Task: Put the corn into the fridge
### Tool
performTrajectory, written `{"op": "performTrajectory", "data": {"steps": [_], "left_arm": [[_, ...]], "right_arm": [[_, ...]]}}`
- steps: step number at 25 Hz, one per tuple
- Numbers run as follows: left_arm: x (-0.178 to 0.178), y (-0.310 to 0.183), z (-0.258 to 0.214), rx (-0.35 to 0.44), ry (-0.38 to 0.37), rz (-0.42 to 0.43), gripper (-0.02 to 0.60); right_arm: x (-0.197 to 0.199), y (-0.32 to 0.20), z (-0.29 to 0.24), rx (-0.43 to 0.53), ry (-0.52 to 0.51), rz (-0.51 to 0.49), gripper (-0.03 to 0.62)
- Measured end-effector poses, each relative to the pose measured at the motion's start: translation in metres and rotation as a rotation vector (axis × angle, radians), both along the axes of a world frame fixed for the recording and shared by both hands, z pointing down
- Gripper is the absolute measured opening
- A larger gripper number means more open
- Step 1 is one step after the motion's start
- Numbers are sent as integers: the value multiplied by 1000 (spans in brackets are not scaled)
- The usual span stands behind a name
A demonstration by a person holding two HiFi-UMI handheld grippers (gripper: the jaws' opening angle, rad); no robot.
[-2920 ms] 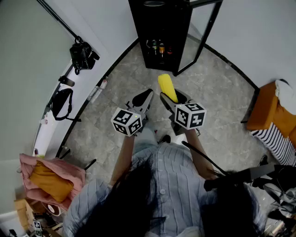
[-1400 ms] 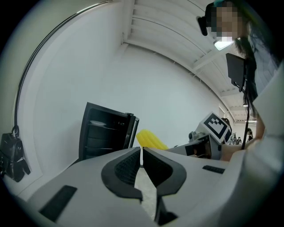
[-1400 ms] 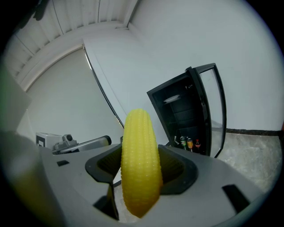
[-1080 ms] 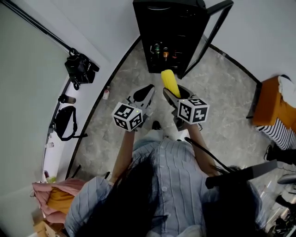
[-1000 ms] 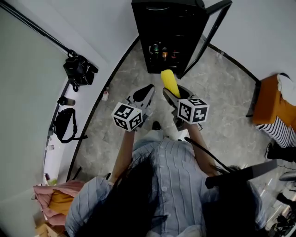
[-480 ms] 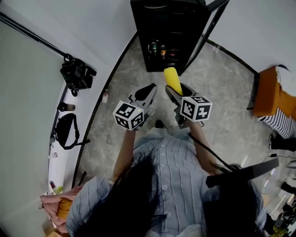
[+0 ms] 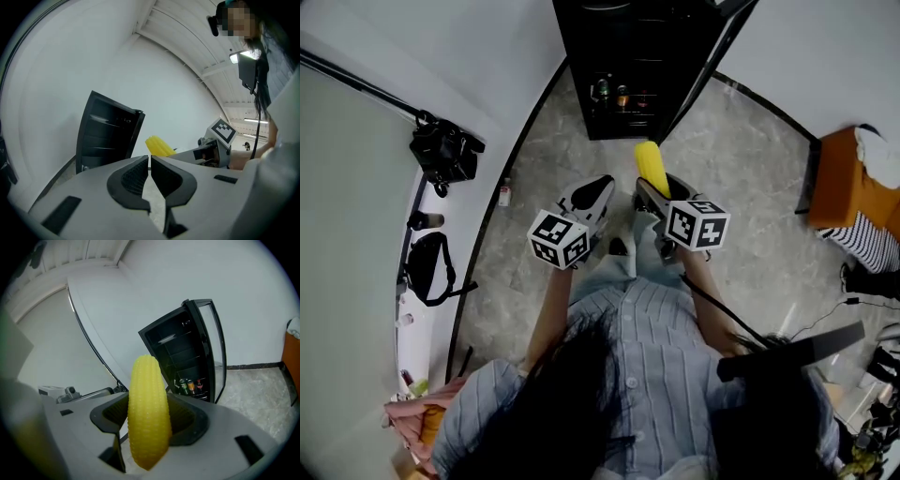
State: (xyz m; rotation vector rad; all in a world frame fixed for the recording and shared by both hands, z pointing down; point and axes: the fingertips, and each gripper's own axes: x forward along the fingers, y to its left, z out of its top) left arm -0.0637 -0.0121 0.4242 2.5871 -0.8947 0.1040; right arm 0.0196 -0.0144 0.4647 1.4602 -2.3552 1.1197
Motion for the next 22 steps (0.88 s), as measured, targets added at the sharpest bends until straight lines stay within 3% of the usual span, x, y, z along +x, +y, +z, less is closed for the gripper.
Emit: {"op": "performTrajectory", "data": {"steps": [22], "left_arm": [[15, -113, 42, -50, 1, -39, 8]], "right_arm": [[18, -106, 58, -102, 14, -66, 255]]}}
